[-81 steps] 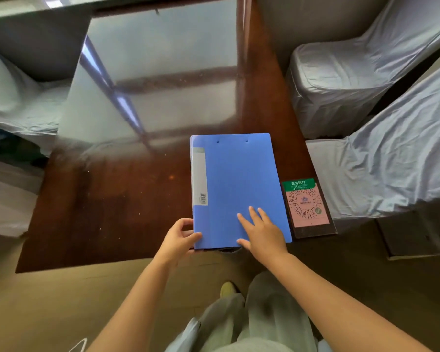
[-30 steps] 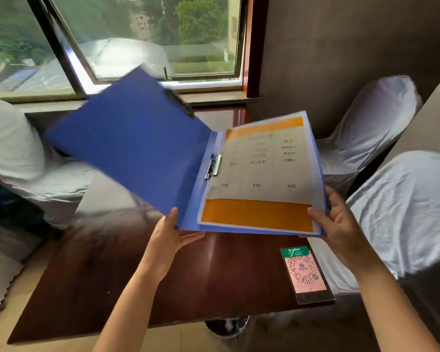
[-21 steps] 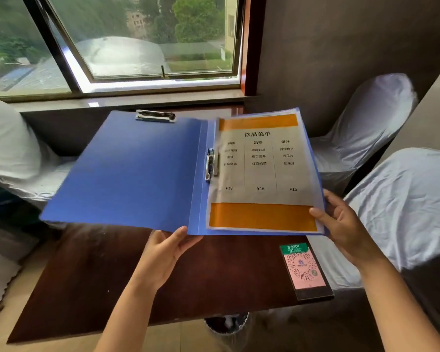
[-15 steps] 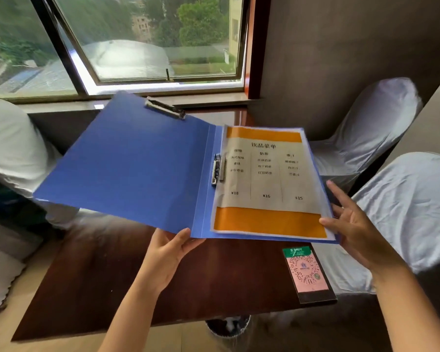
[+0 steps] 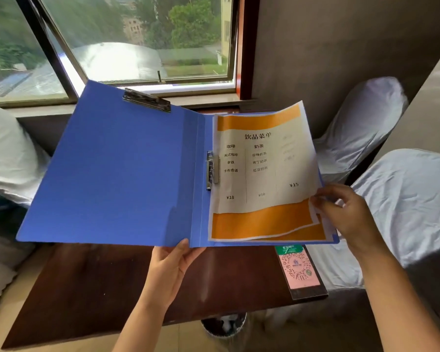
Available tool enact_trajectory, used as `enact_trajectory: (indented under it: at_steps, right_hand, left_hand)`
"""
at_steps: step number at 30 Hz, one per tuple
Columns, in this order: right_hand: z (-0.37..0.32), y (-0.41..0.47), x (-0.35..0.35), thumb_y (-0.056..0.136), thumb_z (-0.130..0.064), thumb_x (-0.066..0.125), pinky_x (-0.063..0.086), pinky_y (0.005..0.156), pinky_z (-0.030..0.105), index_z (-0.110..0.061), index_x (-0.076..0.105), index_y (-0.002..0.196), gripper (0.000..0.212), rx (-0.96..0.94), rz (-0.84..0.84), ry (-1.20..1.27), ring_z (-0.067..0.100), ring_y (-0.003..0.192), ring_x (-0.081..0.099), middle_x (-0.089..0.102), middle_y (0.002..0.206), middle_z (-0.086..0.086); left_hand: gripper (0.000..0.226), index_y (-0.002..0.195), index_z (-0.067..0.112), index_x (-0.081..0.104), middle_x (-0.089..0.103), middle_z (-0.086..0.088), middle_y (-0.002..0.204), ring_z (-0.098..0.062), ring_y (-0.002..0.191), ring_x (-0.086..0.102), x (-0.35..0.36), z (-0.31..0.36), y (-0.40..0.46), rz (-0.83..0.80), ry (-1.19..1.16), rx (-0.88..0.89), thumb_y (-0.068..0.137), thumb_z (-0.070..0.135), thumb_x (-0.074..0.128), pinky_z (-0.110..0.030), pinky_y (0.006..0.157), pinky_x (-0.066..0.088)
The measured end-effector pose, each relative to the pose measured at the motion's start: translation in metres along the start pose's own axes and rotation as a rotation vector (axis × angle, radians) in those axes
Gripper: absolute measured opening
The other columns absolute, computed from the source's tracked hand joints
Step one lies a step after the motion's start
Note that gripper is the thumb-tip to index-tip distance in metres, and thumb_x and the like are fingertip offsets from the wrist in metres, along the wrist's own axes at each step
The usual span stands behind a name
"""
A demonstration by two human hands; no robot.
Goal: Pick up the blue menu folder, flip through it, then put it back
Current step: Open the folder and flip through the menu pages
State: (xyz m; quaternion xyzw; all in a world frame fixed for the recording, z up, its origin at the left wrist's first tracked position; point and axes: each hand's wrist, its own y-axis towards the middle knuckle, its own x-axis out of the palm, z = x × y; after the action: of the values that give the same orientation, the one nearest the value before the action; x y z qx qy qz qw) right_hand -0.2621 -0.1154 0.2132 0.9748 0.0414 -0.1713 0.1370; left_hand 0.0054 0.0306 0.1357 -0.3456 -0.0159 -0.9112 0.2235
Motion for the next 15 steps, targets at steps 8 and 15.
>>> enact_trajectory:
  at_steps: [8,15]
  right_hand:
    - [-0.064,-0.026,0.011,0.096,-0.028,0.043,0.053,0.086,0.034,-0.025,0.060,0.102,0.019,-0.002,-0.231,0.199,0.015,0.104,0.063,0.065,0.111,0.002]
    - [-0.051,-0.046,0.067,0.080,0.011,0.057,0.046,0.058,0.033,-0.009,0.049,0.055,0.033,0.225,-0.095,-0.220,0.028,0.060,0.054,0.055,0.061,0.015]
  left_hand:
    - [0.040,0.117,0.019,0.048,0.055,-0.014,0.118,-0.024,0.097,0.069,0.007,-0.006,-0.004,0.045,-0.002,-0.016,0.082,0.000,0.053,-0.031,0.066,0.059]
    - [0.038,0.112,0.018,0.053,0.067,-0.009,0.105,-0.028,0.096,0.069,0.019,-0.011,-0.011,0.043,-0.011,-0.007,0.080,-0.002,0.054,-0.031,0.064,0.060]
